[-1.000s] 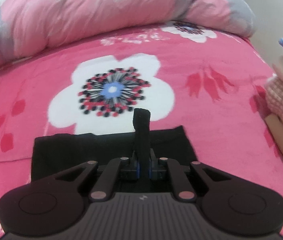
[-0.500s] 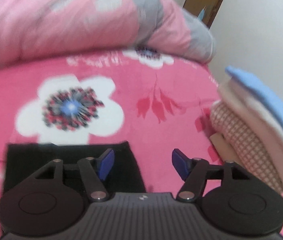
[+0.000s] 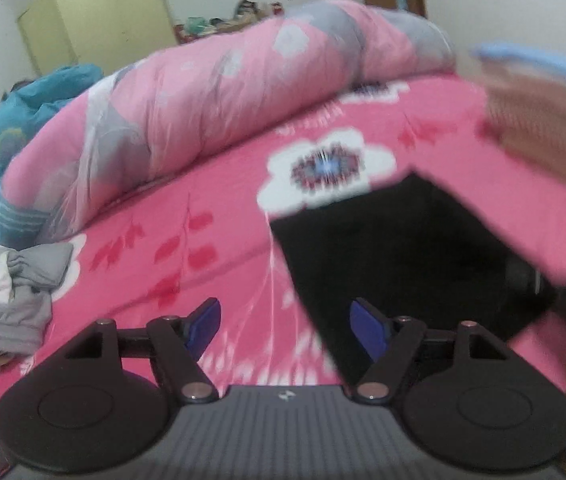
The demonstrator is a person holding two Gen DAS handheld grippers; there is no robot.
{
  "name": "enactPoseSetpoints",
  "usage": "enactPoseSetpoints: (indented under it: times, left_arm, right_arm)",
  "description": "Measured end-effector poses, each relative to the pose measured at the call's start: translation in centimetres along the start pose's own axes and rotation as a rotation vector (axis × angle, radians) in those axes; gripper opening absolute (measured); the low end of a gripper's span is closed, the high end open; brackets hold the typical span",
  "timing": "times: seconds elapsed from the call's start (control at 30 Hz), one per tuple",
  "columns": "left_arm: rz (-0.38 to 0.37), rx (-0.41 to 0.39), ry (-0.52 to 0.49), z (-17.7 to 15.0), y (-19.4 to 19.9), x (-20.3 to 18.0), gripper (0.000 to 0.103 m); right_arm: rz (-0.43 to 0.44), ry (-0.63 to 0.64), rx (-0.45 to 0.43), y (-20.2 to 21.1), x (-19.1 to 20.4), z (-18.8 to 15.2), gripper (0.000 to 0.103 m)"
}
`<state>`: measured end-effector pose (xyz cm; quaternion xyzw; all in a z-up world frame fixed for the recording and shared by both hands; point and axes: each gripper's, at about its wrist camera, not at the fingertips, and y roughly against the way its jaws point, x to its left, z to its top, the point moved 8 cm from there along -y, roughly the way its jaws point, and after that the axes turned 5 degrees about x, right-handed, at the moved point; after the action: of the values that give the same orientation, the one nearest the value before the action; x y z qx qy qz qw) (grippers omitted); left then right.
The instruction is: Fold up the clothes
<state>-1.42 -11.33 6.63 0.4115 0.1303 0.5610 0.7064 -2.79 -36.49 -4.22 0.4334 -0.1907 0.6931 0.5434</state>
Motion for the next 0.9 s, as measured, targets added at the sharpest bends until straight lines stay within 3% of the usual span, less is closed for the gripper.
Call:
enactPoseSetpoints:
  times: [0.13,0.3,0.4,0.53,0.9]
  left_arm:
    - [-0.088,-0.04,-0.077,-3.7,-0.8,-2.7,0.073]
    - [-0.095,-0.104,-0.144,-5.9,-2.5,-4.6,0.069]
    - [-0.11,-0.101,-0.105,-6.5,-4.0,-4.7,0.052]
    - [-0.198,-0.111,-0.016,-7.1,-5.0,-4.3,0.038]
    - [-0.292,-0.14,-0.015,-7.6,-5.0,-3.4,0.037]
  right_arm:
    - [-0.021,0.01,0.051,-0.4,0.1,-0.2,0.007]
    - [-0.028,0.027,0.145,-0.9,0.3,-0.1,0.007]
    - [-0.026,0.011,0.192,-0.7,0.4,0.5,0.007]
    - [-0.05,0.014,0.186,0.0,0.8,1.6,0.003]
    - [-0.115,0.173,0.187,1.8,3.5,2.6,0.002]
